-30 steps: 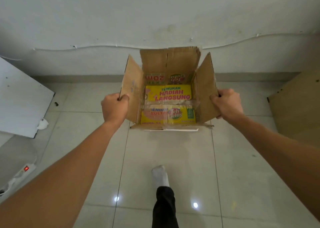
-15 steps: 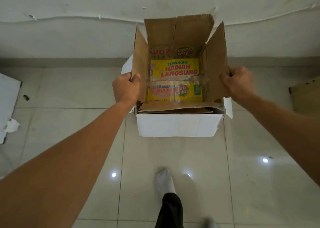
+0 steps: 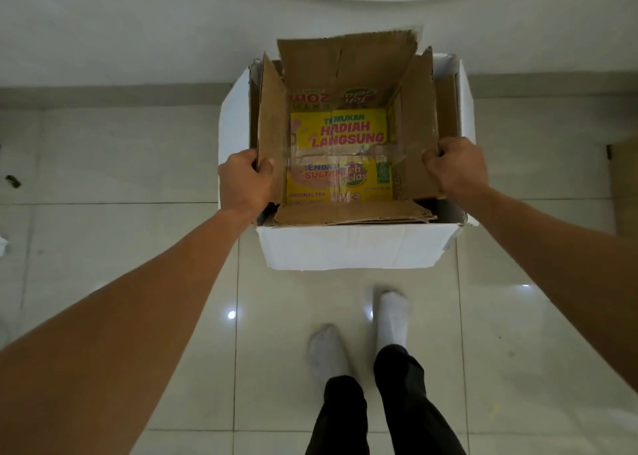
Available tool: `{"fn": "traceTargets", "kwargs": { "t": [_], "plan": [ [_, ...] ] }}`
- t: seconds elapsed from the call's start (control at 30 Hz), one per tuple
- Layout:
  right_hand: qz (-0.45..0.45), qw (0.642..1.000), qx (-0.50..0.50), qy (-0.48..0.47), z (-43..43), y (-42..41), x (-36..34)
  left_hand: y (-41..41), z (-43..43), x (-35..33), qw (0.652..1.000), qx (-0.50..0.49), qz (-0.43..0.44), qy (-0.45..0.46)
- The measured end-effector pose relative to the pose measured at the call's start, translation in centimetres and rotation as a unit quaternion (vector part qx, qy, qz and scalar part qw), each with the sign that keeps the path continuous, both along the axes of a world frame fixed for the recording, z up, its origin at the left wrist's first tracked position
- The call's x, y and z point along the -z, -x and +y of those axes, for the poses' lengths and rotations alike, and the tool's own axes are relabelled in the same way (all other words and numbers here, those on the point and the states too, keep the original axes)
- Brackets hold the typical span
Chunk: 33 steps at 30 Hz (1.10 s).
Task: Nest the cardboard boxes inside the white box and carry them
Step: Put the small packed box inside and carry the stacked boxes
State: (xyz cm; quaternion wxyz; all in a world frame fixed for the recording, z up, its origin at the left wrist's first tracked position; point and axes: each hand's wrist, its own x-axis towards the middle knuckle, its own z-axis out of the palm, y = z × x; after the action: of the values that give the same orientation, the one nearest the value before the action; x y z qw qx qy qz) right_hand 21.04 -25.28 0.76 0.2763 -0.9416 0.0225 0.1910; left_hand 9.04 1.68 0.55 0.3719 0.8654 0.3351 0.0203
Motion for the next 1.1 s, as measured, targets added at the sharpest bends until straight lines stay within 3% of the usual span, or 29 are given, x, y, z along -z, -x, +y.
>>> {"fn": "traceTargets", "kwargs": {
  "t": [0.17, 0.4, 0.5, 0.6, 0.7, 0.8, 0.9, 1.0, 1.1],
  "plan": [
    [0.086, 0.995, -0.008, 0.054, 0.4, -1.4, 2.0, -0.4, -0.2, 0.9, 0.997, -0.019, -0.006, -0.072],
    [0.029, 0.992, -0.093, 0.079, 0.6, -2.1, 3.5, -0.3, -1.1, 2.0, 0.981, 0.081, 0.052, -0.166],
    [0.009, 0.977, -0.202, 0.069, 0.8, -2.1, 3.9, -0.9, -1.6, 2.4, 0.970, 0.149, 0.086, -0.172],
    [0.032, 0.935, -0.331, 0.119, 0.9, -2.1, 4.2, -1.6, -1.9, 3.4, 0.941, 0.235, 0.139, -0.199],
    [0.023, 0.865, -0.461, 0.194, 1.0, -2.3, 5.3, -2.4, -1.9, 5.0, 0.895, 0.324, 0.201, -0.234],
    [0.024, 0.804, -0.538, 0.251, 1.2, -2.9, 7.3, -3.2, -1.6, 7.0, 0.830, 0.384, 0.277, -0.295],
    [0.032, 0.721, -0.584, 0.372, 0.4, -4.0, 9.1, -3.6, -0.6, 8.3, 0.778, 0.393, 0.365, -0.327],
    [0.049, 0.692, -0.583, 0.423, 0.4, -4.4, 9.3, -3.5, 0.2, 8.6, 0.731, 0.387, 0.444, -0.345],
    [0.046, 0.686, -0.590, 0.424, 2.7, -4.4, 8.5, -3.8, 0.1, 8.6, 0.721, 0.388, 0.452, -0.354]
  ]
}}
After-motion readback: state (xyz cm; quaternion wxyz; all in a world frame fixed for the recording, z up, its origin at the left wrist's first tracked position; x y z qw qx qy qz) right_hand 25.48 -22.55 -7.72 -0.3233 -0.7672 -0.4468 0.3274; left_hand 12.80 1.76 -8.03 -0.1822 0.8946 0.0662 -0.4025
